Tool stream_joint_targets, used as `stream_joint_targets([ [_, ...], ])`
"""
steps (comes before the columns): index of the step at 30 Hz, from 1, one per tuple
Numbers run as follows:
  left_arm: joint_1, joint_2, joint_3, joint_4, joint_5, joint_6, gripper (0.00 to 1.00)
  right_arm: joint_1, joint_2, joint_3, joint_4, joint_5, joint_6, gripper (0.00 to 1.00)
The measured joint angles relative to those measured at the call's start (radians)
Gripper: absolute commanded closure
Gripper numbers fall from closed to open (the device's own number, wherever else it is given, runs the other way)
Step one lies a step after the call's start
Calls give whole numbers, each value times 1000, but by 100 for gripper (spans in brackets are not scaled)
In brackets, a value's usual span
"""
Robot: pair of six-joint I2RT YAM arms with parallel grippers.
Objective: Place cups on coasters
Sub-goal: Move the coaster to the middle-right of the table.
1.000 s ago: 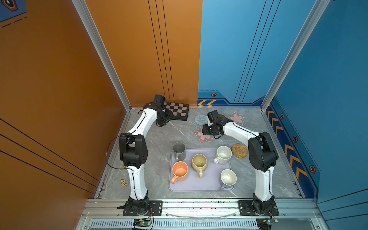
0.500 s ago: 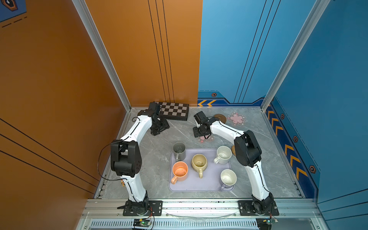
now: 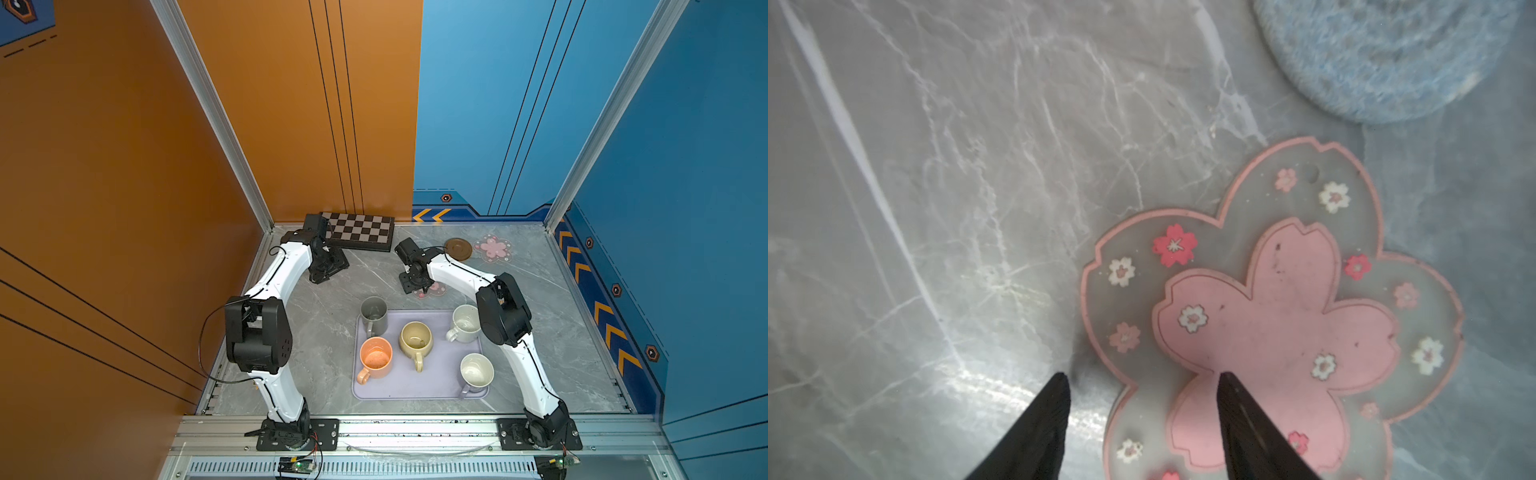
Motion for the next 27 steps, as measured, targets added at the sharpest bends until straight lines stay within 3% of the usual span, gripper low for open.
stream_joint_targets([
  [15,10,-10,-6,0,3,-1,30,-32,22,41,-35,32,-6,41],
  [27,16,-13,-6,0,4,-3,30,-112,-18,-39,-9,29,58,44],
])
